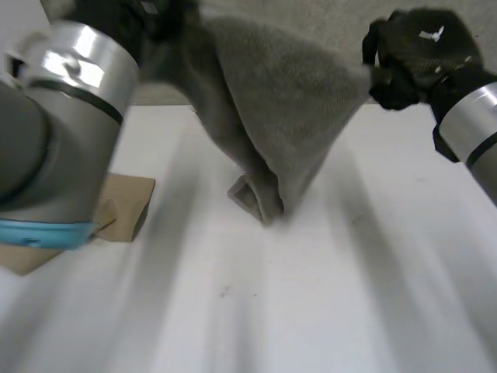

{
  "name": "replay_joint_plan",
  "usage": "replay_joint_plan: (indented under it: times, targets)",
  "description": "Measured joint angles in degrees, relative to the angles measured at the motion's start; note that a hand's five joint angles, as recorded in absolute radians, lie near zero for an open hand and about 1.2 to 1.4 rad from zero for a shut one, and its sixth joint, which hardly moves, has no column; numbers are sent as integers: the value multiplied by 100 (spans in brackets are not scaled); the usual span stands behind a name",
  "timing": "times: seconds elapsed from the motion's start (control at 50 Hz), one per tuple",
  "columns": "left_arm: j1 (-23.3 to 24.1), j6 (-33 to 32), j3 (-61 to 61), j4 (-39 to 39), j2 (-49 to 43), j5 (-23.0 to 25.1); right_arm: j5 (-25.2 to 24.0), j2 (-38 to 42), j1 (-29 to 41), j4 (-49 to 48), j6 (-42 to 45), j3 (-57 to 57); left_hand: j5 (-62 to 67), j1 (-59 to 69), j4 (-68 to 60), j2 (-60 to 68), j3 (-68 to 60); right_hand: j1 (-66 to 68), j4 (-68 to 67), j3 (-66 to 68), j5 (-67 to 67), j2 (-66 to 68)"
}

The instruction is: Fold the laundry.

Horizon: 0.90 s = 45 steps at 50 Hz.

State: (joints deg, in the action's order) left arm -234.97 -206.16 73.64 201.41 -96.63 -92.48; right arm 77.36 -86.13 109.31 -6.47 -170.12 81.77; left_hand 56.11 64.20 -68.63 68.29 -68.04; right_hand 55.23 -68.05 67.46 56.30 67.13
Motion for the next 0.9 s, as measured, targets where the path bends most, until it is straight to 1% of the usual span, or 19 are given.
replay_joint_plan:
  times: [0.06,0.16,0.3,0.32,0.36,0.42,0.46,0.48,0.5,0.52,0.54,0.56,0.58,0.6,0.66,0.78,0.8,0.84,0.9]
  targets:
    - [11,-1,-17,138,243,4,3,-198,9,-22,-310,180,20,0,0,0,0,0,0,0,0,0]
    - [101,-3,-85,205,220,56,16,-280,-6,-22,-493,543,20,0,0,0,0,0,0,0,0,0]
    - [724,6,-221,197,-945,384,229,89,-173,-45,-457,1240,-14,-25,63,-85,40,0,-1,0,15,0]
    - [724,6,-221,197,-945,384,229,89,-173,-45,-457,1240,-14,-25,63,-85,40,0,-1,0,15,0]
    - [1052,52,-209,193,-1546,613,445,426,-429,-113,-302,1431,-1031,-1029,1247,-1220,1190,0,-1,0,28,0]
    - [1353,114,-167,193,-2072,846,644,780,-814,-242,-68,1544,-3215,-3404,3452,-3527,3341,0,0,0,29,0]
    - [1477,137,-133,194,-2273,945,722,954,-1041,-308,103,1569,-3334,-3537,3571,-3642,3458,-190,296,-276,-222,-267]
    - [1566,151,-100,194,-2411,1014,741,1008,-1116,-328,167,1572,-3334,-3537,3571,-3642,3458,-1030,1231,-1202,-1092,-1207]
    - [1662,165,-54,193,-2549,1088,833,1233,-1432,-383,528,1556,-5345,-5347,5689,-5641,5593,-2494,2732,-2710,-2575,-2751]
    - [1694,170,-35,193,-2589,1112,849,1272,-1485,-385,617,1547,-5346,-5347,5706,-5653,5608,-2940,3191,-3169,-3035,-3209]
    - [1728,174,-10,192,-2617,1137,896,1363,-1609,-376,889,1515,-5346,-5347,5706,-5653,5608,-3598,3980,-4071,-3844,-4130]
    - [1734,175,-4,192,-2618,1142,905,1378,-1631,-371,949,1508,-5346,-5347,5706,-5653,5608,-3598,3980,-4071,-3844,-4130]
    - [1746,177,12,192,-2608,1153,935,1425,-1691,-354,1150,1483,-5346,-5347,5715,-5678,5620,-4307,5258,-5224,-5047,-5210]
    - [1731,180,36,188,-2538,1156,983,1472,-1761,-320,1472,1434,-5346,-5347,5715,-5678,5620,-4381,5494,-5506,-5245,-5456]
    - [1599,180,80,179,-2308,1127,1045,1461,-1803,-277,1859,1338,-5346,-5347,5715,-5678,5620,-4381,5503,-5535,-5247,-5475]
    - [942,189,323,147,-1536,1012,1004,938,-1655,-189,2178,1094,-5346,-5347,5715,-5678,5620,-4381,5503,-5533,-5246,-5475]
    - [744,199,442,142,-1300,989,891,720,-1521,-155,2199,1055,-5346,-5347,5715,-5678,5620,-4381,5503,-5533,-5247,-5475]
    - [647,205,518,138,-1183,980,770,585,-1403,-126,2209,1044,-5346,-5347,5715,-5678,5620,-4381,5503,-5533,-5246,-5475]
    - [348,225,850,133,-826,944,241,254,-924,12,2258,1064,-5346,-5346,5715,-5678,5620,-4381,5503,-5533,-5246,-5475]
